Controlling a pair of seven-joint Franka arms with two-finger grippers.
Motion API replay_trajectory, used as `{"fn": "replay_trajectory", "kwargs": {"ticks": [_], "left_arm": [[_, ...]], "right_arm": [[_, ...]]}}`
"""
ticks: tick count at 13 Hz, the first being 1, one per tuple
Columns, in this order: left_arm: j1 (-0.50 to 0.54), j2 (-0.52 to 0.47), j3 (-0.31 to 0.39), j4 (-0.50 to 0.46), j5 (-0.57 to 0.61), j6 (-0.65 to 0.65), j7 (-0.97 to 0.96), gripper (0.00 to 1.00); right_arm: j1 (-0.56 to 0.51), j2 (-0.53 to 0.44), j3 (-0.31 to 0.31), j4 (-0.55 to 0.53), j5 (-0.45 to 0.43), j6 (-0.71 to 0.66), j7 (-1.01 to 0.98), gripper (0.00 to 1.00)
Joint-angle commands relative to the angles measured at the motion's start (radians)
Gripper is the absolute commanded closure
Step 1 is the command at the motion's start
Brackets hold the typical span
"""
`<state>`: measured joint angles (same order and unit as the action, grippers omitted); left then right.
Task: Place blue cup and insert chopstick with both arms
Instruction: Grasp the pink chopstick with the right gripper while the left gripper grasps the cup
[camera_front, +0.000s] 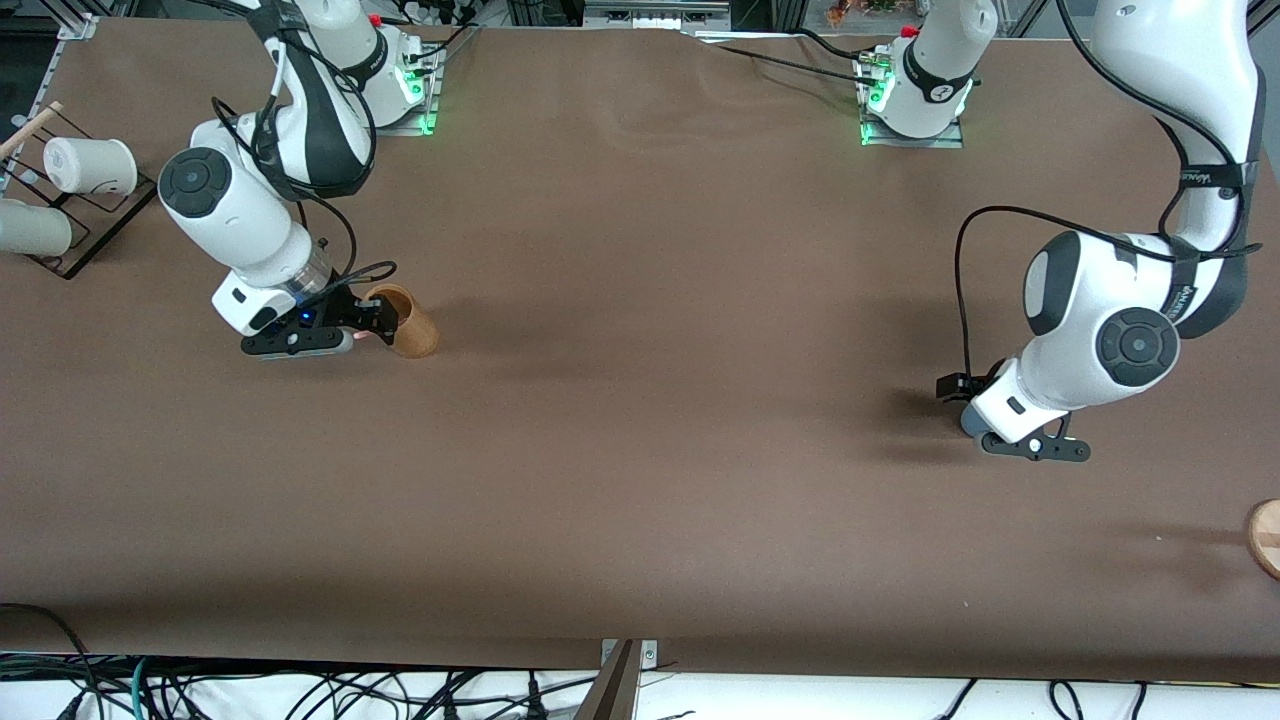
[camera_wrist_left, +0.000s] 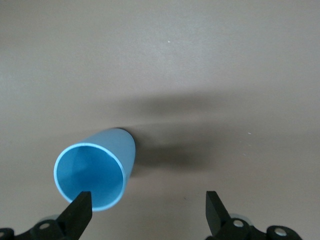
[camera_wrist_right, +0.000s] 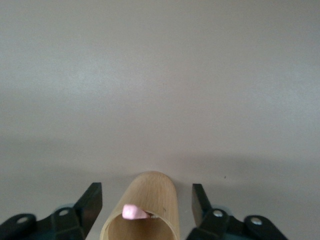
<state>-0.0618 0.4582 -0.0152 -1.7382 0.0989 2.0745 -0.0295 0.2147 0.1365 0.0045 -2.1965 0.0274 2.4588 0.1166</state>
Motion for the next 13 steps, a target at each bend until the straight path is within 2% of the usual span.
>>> {"fn": "replay_trajectory", "kwargs": {"ticks": [1, 3, 5, 6, 10, 13], "left_arm": [[0.025, -0.042, -0.002, -0.101, 0.038, 0.097, 0.057, 0.00], [0.056, -0.039, -0.002, -0.127, 0.038, 0.166, 0.104, 0.00], [0.065, -0.035, -0.002, -0.144, 0.038, 0.205, 0.111, 0.00], [0.066, -0.029, -0.002, -0.144, 0.038, 0.216, 0.112, 0.00], [0.066, -0.004, -0.002, -0.170, 0.024, 0.282, 0.111, 0.00], [0.066, 0.011, -0.002, -0.205, 0.022, 0.352, 0.108, 0.01]], "right_arm": [[-0.003, -0.009, 0.012, -0.017, 0.003, 0.020, 0.009, 0.48], [-0.003, -0.009, 0.012, -0.017, 0.003, 0.019, 0.011, 0.75], [-0.003, -0.011, 0.015, -0.017, 0.003, 0.014, 0.017, 0.96], [-0.003, -0.012, 0.028, -0.014, 0.003, 0.009, 0.017, 1.00], [-0.003, -0.037, 0.032, 0.049, 0.003, -0.039, 0.005, 1.00], [-0.003, -0.048, 0.034, 0.269, 0.000, -0.306, -0.005, 1.00]]}}
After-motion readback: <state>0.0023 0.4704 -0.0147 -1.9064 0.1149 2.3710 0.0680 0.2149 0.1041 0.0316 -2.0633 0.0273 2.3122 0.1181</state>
